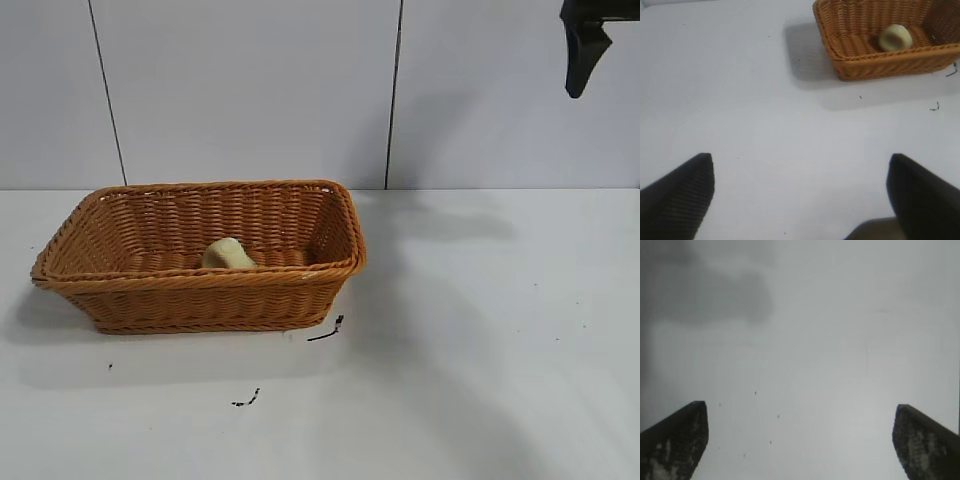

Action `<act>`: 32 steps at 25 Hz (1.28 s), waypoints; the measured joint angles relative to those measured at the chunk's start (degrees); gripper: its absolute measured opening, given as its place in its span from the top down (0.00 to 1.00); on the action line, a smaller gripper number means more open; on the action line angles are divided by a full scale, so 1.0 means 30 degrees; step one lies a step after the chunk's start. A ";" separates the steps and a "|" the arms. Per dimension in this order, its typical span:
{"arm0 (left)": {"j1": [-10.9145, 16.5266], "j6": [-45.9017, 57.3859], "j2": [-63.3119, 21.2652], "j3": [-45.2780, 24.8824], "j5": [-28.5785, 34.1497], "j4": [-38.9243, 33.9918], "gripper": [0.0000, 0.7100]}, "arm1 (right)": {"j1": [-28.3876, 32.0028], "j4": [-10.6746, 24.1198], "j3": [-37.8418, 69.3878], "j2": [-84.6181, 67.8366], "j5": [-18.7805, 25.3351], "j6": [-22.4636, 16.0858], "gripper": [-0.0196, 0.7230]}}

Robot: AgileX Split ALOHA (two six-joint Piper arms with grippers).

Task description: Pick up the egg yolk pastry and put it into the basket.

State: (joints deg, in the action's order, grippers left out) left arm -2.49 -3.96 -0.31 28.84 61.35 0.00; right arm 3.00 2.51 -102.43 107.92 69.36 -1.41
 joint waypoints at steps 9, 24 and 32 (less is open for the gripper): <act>0.0000 0.0000 0.0000 0.0000 0.0000 0.0000 0.02 | 0.0000 -0.0729 1.0391 -0.8733 -0.0020 0.0468 0.04; 0.0000 0.0000 0.0000 0.0000 0.0000 0.0000 0.02 | 0.0000 -0.1108 2.3775 -2.3886 -0.2277 0.0821 0.04; 0.0000 0.0000 0.0000 0.0000 0.0000 0.0000 0.02 | 0.0000 -0.1246 2.4536 -3.0107 -0.3629 0.0468 0.04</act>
State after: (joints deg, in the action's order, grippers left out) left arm -2.49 -3.96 -0.31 28.84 61.35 0.00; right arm 3.00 -1.23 -28.83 17.60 58.47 0.00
